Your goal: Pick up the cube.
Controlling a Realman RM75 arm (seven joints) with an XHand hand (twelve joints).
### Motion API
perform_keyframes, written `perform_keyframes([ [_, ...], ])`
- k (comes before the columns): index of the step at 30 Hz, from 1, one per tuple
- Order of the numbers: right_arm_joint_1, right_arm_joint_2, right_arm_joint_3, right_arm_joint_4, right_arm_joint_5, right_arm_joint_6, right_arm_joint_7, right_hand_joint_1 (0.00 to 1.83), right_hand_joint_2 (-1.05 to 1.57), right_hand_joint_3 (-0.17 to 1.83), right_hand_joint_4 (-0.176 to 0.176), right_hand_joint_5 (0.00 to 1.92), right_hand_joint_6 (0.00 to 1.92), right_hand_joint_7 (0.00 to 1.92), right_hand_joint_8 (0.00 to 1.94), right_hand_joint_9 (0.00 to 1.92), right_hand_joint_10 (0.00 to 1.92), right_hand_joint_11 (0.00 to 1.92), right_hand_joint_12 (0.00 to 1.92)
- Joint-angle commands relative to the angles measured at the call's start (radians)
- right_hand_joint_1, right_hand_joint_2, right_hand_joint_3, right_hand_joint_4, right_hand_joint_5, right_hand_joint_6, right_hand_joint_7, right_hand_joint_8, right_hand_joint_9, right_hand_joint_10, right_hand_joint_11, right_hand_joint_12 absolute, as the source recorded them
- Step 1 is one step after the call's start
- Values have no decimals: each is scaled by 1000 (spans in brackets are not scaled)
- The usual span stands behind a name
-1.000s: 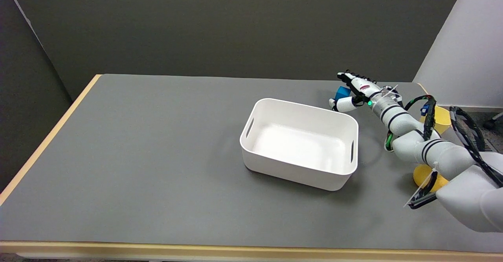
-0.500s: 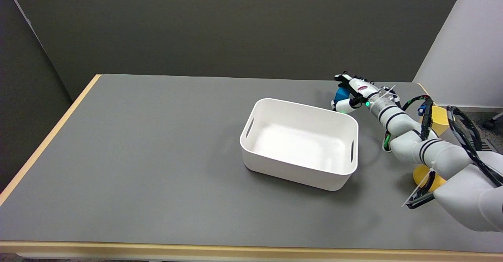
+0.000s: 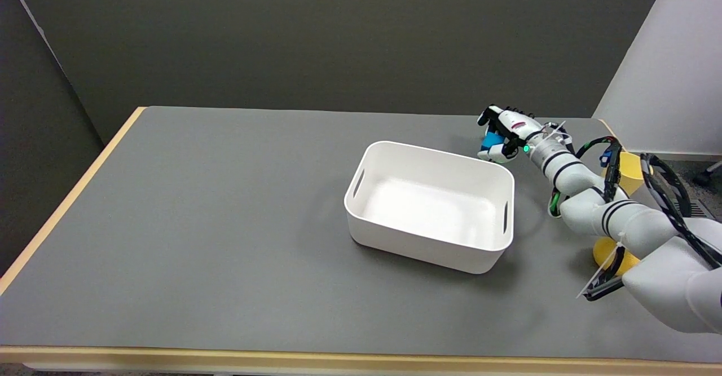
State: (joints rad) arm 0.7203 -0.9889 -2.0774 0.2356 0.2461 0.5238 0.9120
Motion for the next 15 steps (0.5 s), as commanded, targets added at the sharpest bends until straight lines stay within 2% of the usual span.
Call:
perform_keyframes([
  [1, -21, 8, 14, 11, -2, 87, -23, 1439, 1176, 365, -53, 178, 1103, 474, 1716, 520, 1921, 144, 1804],
  [6, -38, 21, 40, 50, 2, 138, -23, 1438, 1170, 370, -58, 177, 1120, 482, 1698, 527, 1921, 127, 1840],
  [9, -75, 43, 100, 129, 7, 172, -25, 1439, 1163, 381, -61, 184, 1128, 487, 1692, 531, 1921, 125, 1857],
  [15, -219, 99, 287, 414, 9, 246, -94, 1448, 1129, 425, -80, 237, 1123, 518, 1669, 548, 1916, 138, 1890],
])
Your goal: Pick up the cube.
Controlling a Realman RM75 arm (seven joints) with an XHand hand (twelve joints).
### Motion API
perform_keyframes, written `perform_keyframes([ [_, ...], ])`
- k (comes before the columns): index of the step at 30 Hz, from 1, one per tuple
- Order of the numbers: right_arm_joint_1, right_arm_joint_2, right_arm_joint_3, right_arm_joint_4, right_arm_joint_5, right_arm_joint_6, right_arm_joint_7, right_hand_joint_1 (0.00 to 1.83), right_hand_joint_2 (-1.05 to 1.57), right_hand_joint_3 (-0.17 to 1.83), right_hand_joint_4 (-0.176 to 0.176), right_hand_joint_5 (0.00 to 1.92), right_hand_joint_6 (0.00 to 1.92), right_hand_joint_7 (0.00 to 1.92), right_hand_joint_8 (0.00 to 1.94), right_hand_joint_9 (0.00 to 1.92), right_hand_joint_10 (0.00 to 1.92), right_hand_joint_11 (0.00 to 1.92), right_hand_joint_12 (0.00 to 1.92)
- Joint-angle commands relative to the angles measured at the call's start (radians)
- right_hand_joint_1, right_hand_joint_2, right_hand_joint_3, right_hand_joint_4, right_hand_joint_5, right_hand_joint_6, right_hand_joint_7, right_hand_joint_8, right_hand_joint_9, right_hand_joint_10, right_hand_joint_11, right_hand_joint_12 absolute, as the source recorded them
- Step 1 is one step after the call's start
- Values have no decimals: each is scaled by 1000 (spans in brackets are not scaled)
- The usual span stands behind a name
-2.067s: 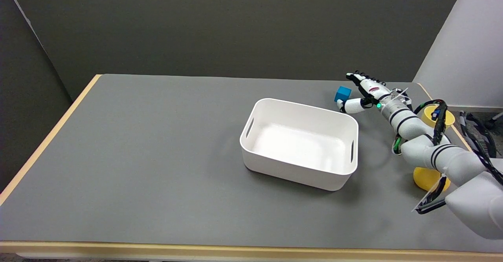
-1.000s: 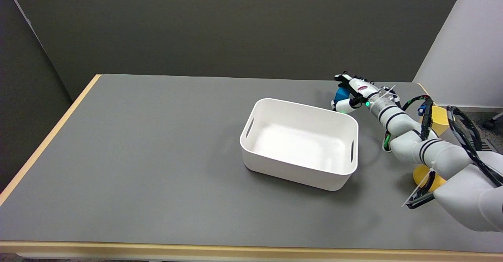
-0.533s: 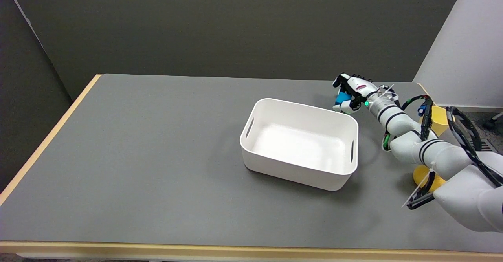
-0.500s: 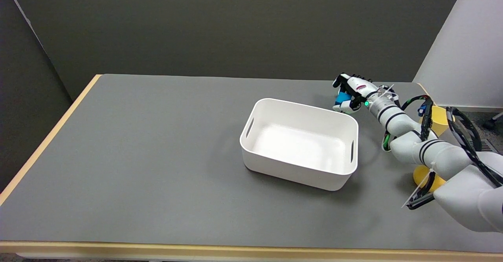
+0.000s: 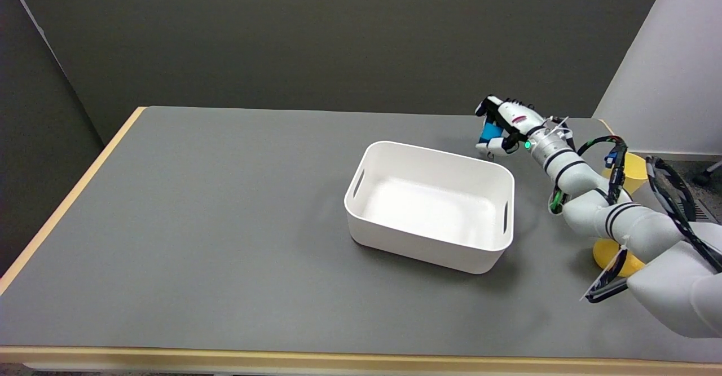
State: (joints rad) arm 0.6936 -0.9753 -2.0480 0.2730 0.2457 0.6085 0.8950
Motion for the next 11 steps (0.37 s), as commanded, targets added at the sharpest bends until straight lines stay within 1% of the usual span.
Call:
perform_keyframes([
  [1, -225, 93, 291, 426, 12, 172, -77, 1449, 1124, 431, -83, 246, 1119, 523, 1664, 550, 1915, 146, 1893],
  [6, -410, 116, 424, 661, 68, 249, -69, 1455, 1089, 475, -89, 277, 1140, 552, 1638, 577, 1893, 175, 1909],
  [11, -582, 138, 452, 854, 190, 383, -69, 1459, 1057, 512, -88, 292, 1172, 575, 1614, 605, 1874, 199, 1920],
])
